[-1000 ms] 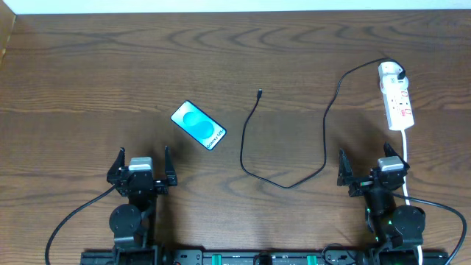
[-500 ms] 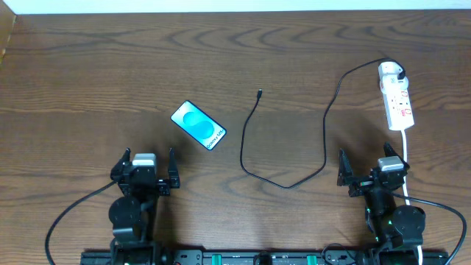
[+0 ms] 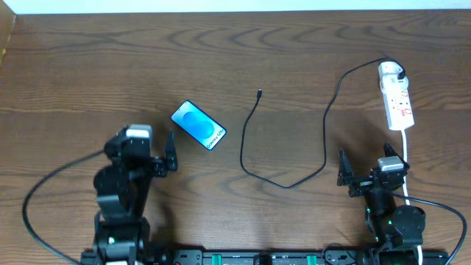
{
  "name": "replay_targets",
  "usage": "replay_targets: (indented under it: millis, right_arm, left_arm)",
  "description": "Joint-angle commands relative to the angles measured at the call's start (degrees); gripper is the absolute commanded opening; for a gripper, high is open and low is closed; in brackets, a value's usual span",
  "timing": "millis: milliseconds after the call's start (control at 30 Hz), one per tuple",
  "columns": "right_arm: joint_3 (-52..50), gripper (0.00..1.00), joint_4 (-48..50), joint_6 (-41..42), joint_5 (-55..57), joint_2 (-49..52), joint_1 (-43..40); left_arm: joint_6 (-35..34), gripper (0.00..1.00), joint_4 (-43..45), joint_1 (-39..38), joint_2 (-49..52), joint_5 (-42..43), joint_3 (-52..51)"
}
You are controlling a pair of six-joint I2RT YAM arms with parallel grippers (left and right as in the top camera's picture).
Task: Plug charger to phone and switch on socket
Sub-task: 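Move the left gripper forward over the blue-screened phone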
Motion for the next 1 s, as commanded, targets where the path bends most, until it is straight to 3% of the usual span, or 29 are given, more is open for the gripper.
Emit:
replay_targets:
  millis: [0,333,733,967]
  right_arm:
    - [-0.1,0.99,-0.2,-0.2,0.4,-0.2,0.3]
    - [-0.1,0.99,-0.2,-0.2,0.4,-0.2,0.3]
    - [-0.1,0.99,-0.2,-0.2,0.4,-0.2,0.3]
    - [-0.1,0.99,-0.2,-0.2,0.4,-0.2,0.3]
  left_arm:
    - [-0.7,0.98,-0.9,0.3,6.6,3.2,5.9]
    - [-2.2,0.98,-12.8,0.1,26.1,8.2,25.4]
    - [-2.1,0.98,-41.8,0.1,51.2,12.3,58.2]
    - [-2.1,0.98,-45.7,0.1,54.3,13.3,60.4]
